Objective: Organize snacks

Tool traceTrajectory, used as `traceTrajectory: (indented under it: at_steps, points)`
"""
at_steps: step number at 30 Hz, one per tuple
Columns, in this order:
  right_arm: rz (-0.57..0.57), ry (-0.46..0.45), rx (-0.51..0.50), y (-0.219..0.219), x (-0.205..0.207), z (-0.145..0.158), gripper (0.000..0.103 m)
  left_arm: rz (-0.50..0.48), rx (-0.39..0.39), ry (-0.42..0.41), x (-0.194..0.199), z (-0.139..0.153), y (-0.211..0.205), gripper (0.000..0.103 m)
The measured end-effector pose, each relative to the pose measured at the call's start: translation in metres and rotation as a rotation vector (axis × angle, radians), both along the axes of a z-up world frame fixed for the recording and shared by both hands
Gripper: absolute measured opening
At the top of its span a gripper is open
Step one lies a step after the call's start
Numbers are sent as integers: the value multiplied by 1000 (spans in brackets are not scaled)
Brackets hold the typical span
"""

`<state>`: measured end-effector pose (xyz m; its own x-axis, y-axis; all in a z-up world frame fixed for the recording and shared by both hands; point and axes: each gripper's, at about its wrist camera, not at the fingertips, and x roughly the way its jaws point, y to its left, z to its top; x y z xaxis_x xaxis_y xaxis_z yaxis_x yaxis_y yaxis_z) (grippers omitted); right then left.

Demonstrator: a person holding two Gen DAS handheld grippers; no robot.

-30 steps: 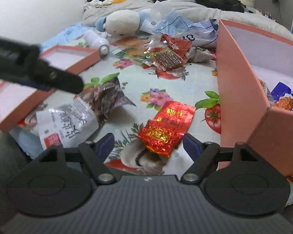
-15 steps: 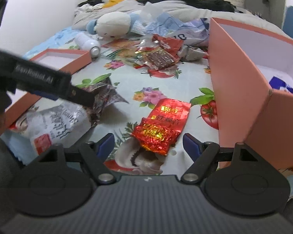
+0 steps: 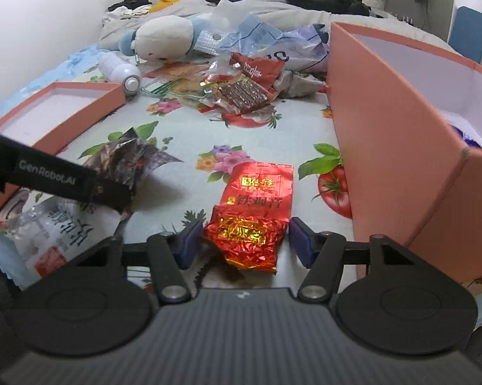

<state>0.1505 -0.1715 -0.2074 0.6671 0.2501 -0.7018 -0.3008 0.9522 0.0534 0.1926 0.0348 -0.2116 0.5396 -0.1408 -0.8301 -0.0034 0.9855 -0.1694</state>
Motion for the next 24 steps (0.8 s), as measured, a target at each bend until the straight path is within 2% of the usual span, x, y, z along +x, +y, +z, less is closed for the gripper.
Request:
traceTrajectory:
  at_steps: [4, 11, 18, 24]
  points:
    - [10, -9, 16, -2, -6, 12, 61, 37, -4, -17, -10, 16, 4, 50]
    - [32, -54, 67, -6, -24, 49, 61, 126, -17, -67, -27, 62, 12, 50]
    - [42, -113, 98, -12, -49, 95, 61, 125, -17, -105, -52, 107, 5, 50]
    - [14, -164, 98, -28, -67, 129, 61, 126, -73, -129, -75, 131, -3, 50]
